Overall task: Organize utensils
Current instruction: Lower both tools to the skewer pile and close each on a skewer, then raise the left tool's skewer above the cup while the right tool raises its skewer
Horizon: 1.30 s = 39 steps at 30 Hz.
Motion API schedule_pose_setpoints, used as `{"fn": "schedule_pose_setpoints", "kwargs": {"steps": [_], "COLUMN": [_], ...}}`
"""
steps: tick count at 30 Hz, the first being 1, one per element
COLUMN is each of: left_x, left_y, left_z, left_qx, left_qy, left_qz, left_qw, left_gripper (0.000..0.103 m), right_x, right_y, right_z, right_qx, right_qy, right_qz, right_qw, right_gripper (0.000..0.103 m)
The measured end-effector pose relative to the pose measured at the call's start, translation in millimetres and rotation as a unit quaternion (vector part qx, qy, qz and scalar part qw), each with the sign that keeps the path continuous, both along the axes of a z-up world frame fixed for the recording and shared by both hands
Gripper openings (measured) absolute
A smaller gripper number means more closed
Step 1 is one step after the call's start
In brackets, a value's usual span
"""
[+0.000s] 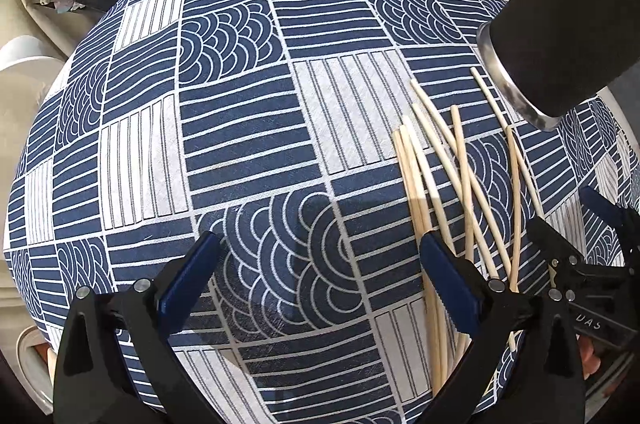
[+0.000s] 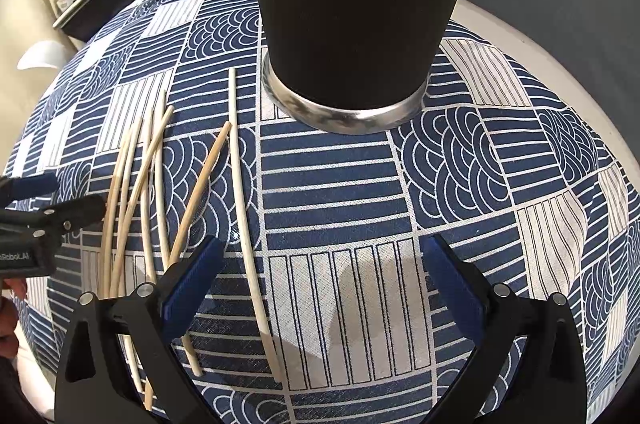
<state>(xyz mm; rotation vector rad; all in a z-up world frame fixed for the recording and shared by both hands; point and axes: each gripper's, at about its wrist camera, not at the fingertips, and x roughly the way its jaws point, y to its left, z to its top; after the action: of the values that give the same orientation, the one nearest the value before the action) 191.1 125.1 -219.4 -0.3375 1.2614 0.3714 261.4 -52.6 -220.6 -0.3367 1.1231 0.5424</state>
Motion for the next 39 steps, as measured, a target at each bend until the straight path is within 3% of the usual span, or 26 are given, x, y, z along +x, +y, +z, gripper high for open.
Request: {"fn": "schedule_pose_setpoints", "kwargs": {"steps": [11,19,25,26,27,28,29,30,33,34,39], "left_x": [12,17,26,25,25,24,22,17,12,8,-3], "left_y": [-16,-12,-7,-7,-7,-6,-5,-1,5,10,24], "left_z": [0,1,2,3,4,7,9,9,15,16,17], "left_qx": [0.021,0.009,-0.005,-0.004,-0.003,-0.002,-0.001,0.0,-0.011,-0.024,-0.056], "left_qy": [0.017,0.037,0.061,0.06,0.058,0.055,0.053,0.05,0.053,0.055,0.052], "left_qz": [0.004,0.02,0.01,0.004,0.001,-0.001,-0.002,-0.002,-0.005,0.002,0.017], "left_qw": [0.9996,0.9991,0.9981,0.9982,0.9983,0.9985,0.9986,0.9988,0.9985,0.9982,0.997], "left_gripper": [0.099,0.099,0.098,0.094,0.092,0.085,0.075,0.069,0.009,0.005,0.005], "right_x": [11,43,42,40,38,38,37,38,37,36,25], "right_y": [15,43,44,41,39,35,31,29,27,26,15], "right_z": [-2,-6,-6,-5,-2,5,8,11,11,12,12], "right_qx": [-0.025,-0.099,-0.085,-0.081,-0.074,-0.067,-0.065,-0.068,-0.071,-0.072,-0.058], "right_qy": [0.033,0.131,0.113,0.108,0.101,0.093,0.094,0.099,0.092,0.089,0.097], "right_qz": [-0.003,0.012,0.004,-0.001,-0.005,-0.01,-0.012,-0.013,-0.003,-0.009,-0.02], "right_qw": [0.999,0.986,0.99,0.991,0.992,0.993,0.993,0.993,0.993,0.993,0.993], "right_gripper": [0.097,0.097,0.096,0.087,0.065,0.05,0.02,0.009,0.009,0.009,0.008]}}
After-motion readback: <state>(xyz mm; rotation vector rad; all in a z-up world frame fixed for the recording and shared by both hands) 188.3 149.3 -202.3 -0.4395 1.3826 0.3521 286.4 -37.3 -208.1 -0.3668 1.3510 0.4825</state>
